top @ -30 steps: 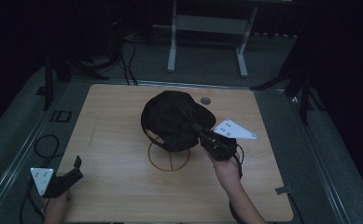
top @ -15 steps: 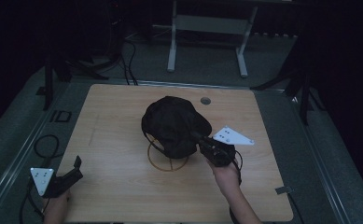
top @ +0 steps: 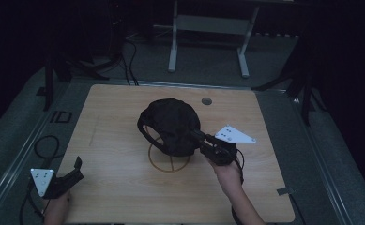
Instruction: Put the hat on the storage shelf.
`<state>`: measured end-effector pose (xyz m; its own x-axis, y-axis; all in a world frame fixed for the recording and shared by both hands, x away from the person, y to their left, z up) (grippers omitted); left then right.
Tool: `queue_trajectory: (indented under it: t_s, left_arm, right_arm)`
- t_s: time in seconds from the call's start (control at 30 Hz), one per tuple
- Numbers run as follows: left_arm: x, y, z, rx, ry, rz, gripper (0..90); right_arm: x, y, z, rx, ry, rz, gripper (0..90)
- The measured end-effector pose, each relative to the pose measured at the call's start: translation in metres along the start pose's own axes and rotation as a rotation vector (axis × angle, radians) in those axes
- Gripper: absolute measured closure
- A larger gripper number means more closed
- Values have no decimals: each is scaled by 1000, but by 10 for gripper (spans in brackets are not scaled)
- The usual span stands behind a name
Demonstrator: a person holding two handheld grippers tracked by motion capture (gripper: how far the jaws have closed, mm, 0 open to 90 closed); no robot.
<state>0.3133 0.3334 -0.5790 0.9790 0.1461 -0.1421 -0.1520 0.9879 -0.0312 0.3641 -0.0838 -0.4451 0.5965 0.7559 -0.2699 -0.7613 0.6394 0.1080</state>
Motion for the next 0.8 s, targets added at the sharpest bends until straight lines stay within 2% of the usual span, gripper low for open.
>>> queue_trajectory:
  t_s: [0.27,0.33,0.4,0.47,0.67,0.8]
  left_arm:
    - [0,0,0,-2,3,0,18]
    - [0,0,0,-1,3,-1,18]
    - [0,0,0,0,3,-1,18]
    - [0,0,0,0,3,-1,18]
    - [0,0,0,1,4,-1,18]
    - [0,0,0,1,4,-1,18]
  right_arm:
    - [0,-2,1,5,-1,0,701]
    - [-2,-3,4,8,-14,1,647]
    - [-3,-4,5,11,-18,0,643]
    - [-6,-7,8,13,-23,-4,595]
    - [-10,-13,10,16,-29,-21,555]
    - [-16,-19,12,24,-34,-33,496]
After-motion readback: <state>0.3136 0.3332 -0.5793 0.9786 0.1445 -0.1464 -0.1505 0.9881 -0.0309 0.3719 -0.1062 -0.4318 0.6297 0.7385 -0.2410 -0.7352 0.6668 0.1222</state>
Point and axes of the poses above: each handheld gripper's, and its own axes: x roughly forward along the jaws, z roughly out of its top, y roughly to its left, the point moved 10 cm from there along x, roughly forward along the jaws, and after that the axes turned 4 degrees about z, right-handed, at the moved point
